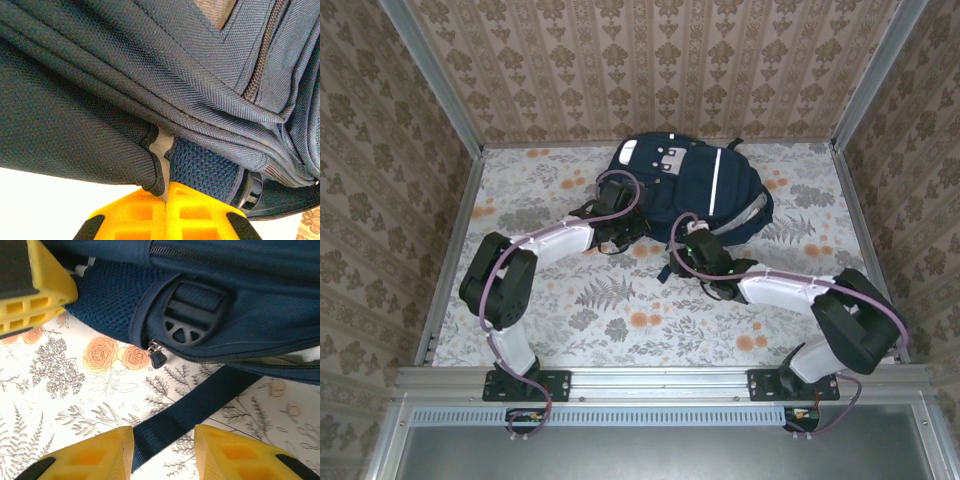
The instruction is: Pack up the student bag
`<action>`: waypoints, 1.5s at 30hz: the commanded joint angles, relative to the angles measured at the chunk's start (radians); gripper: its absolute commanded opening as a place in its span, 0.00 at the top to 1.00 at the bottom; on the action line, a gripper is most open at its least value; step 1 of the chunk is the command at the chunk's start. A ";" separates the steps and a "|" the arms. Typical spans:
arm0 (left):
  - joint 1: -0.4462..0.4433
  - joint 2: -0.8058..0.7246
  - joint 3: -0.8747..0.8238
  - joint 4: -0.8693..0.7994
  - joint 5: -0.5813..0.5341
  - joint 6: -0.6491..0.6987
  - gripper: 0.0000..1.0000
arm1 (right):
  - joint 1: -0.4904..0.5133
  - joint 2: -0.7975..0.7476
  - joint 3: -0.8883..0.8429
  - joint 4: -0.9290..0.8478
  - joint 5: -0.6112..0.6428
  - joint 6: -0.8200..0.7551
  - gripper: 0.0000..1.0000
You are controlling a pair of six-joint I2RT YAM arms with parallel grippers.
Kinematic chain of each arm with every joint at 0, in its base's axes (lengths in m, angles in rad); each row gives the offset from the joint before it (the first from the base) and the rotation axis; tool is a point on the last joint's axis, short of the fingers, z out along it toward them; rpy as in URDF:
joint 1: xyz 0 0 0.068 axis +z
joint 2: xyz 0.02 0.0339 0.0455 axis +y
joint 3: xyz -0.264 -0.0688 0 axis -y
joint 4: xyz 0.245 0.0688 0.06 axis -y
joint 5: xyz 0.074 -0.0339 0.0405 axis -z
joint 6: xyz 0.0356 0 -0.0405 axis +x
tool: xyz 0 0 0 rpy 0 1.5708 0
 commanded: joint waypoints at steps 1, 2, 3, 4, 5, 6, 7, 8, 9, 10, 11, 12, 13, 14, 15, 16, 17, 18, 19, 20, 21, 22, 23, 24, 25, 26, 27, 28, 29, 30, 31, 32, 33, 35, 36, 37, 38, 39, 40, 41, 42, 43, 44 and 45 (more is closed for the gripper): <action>-0.008 0.014 0.052 0.013 0.053 -0.010 1.00 | 0.030 0.079 0.059 -0.027 0.103 0.034 0.62; -0.007 0.017 0.055 0.011 0.056 -0.010 1.00 | 0.039 0.103 0.072 -0.019 0.118 0.034 0.62; -0.006 0.017 0.057 0.007 0.059 -0.009 1.00 | 0.047 0.125 0.083 -0.014 0.136 0.034 0.62; -0.005 0.019 0.060 0.003 0.062 -0.006 1.00 | 0.056 0.148 0.099 -0.012 0.154 0.031 0.62; -0.003 0.019 0.061 0.000 0.063 -0.004 1.00 | 0.065 0.170 0.112 -0.012 0.175 0.032 0.61; -0.001 0.017 0.062 -0.004 0.066 -0.002 1.00 | 0.068 0.190 0.124 -0.012 0.190 0.034 0.61; 0.002 0.017 0.063 -0.006 0.068 0.000 1.00 | 0.071 0.209 0.137 -0.010 0.207 0.035 0.61; 0.005 0.016 0.063 -0.007 0.071 0.001 1.00 | 0.072 0.227 0.148 -0.010 0.226 0.038 0.60; 0.007 0.015 0.063 -0.009 0.072 0.002 1.00 | 0.073 0.243 0.158 -0.012 0.245 0.040 0.60; 0.007 0.014 0.064 -0.011 0.074 0.004 1.00 | 0.073 0.258 0.169 -0.011 0.263 0.041 0.60; 0.009 0.013 0.063 -0.014 0.074 0.007 1.00 | 0.073 0.274 0.181 -0.011 0.283 0.037 0.60; 0.009 0.013 0.063 -0.015 0.076 0.008 1.00 | 0.073 0.287 0.191 -0.012 0.297 0.037 0.60; 0.009 0.012 0.062 -0.019 0.077 0.008 1.00 | 0.073 0.300 0.203 -0.010 0.308 0.032 0.60; 0.009 0.011 0.063 -0.020 0.079 0.010 1.00 | 0.073 0.314 0.214 -0.004 0.313 0.025 0.60; 0.009 0.010 0.060 -0.022 0.079 0.010 1.00 | 0.073 0.329 0.223 0.001 0.318 0.019 0.60; 0.009 0.009 0.058 -0.023 0.079 0.009 1.00 | 0.073 0.343 0.234 0.006 0.321 0.016 0.60; 0.009 0.007 0.057 -0.025 0.079 0.010 1.00 | 0.073 0.357 0.243 0.011 0.326 0.014 0.60; 0.009 0.006 0.055 -0.028 0.079 0.010 1.00 | 0.073 0.367 0.251 0.016 0.329 0.014 0.62; 0.009 0.004 0.056 -0.031 0.079 0.010 1.00 | 0.073 0.378 0.261 0.019 0.332 0.012 0.63; 0.009 0.003 0.055 -0.034 0.079 0.011 1.00 | 0.073 0.386 0.267 0.020 0.334 0.012 0.64; 0.009 0.003 0.054 -0.037 0.077 0.013 1.00 | 0.073 0.392 0.273 0.020 0.337 0.012 0.68; 0.009 0.000 0.055 -0.041 0.075 0.014 1.00 | 0.073 0.393 0.275 0.020 0.339 0.012 0.73; 0.009 0.001 0.055 -0.043 0.073 0.016 1.00 | 0.073 0.388 0.274 0.020 0.343 0.013 0.79; 0.010 -0.001 0.057 -0.048 0.071 0.017 1.00 | 0.073 0.380 0.269 0.020 0.347 0.010 0.88; 0.011 0.001 0.058 -0.050 0.069 0.019 1.00 | 0.073 0.369 0.262 0.018 0.350 0.007 0.95; 0.013 0.000 0.058 -0.050 0.067 0.020 1.00 | 0.073 0.355 0.253 0.015 0.353 0.006 1.00; 0.017 0.000 0.058 -0.051 0.064 0.021 1.00 | 0.073 0.337 0.242 0.012 0.356 0.002 1.00; 0.022 0.002 0.059 -0.052 0.061 0.022 1.00 | 0.072 0.319 0.229 0.005 0.360 -0.001 1.00; 0.027 0.003 0.058 -0.051 0.059 0.022 1.00 | 0.071 0.302 0.218 -0.003 0.363 -0.002 1.00; 0.034 0.002 0.057 -0.050 0.058 0.024 1.00 | 0.067 0.283 0.202 -0.013 0.365 -0.001 1.00; 0.041 0.002 0.057 -0.054 0.053 0.029 1.00 | 0.063 0.261 0.184 -0.023 0.365 0.001 1.00; 0.049 0.000 0.056 -0.060 0.048 0.033 1.00 | 0.058 0.241 0.166 -0.029 0.366 0.004 1.00; 0.057 -0.002 0.053 -0.062 0.045 0.036 1.00 | 0.051 0.219 0.142 -0.031 0.363 0.006 1.00; 0.079 -0.011 0.042 -0.061 0.041 0.039 1.00 | 0.034 0.176 0.105 -0.045 0.362 0.014 1.00; 0.089 -0.018 0.035 -0.062 0.037 0.042 1.00 | 0.024 0.156 0.085 -0.057 0.361 0.017 1.00; 0.100 -0.026 0.032 -0.065 0.035 0.043 1.00 | 0.010 0.137 0.068 -0.066 0.358 0.019 1.00; 0.108 -0.032 0.025 -0.068 0.034 0.046 1.00 | 0.000 0.119 0.053 -0.076 0.356 0.021 1.00; 0.119 -0.040 0.021 -0.073 0.032 0.051 1.00 | -0.010 0.098 0.035 -0.083 0.354 0.021 1.00; 0.129 -0.047 0.017 -0.078 0.029 0.054 1.00 | -0.023 0.078 0.018 -0.086 0.345 0.020 1.00; 0.137 -0.053 0.012 -0.081 0.027 0.058 1.00 | -0.034 0.061 0.004 -0.090 0.336 0.018 1.00; 0.150 -0.059 0.004 -0.082 0.027 0.064 1.00 | -0.046 0.042 -0.009 -0.098 0.328 0.018 1.00; 0.159 -0.066 -0.004 -0.086 0.024 0.070 1.00 | -0.057 0.026 -0.021 -0.104 0.318 0.016 1.00; 0.170 -0.072 -0.011 -0.088 0.024 0.072 1.00 | -0.069 0.011 -0.031 -0.110 0.310 0.015 1.00; 0.170 -0.076 -0.018 -0.090 0.024 0.076 1.00 | -0.079 0.000 -0.038 -0.118 0.306 0.014 1.00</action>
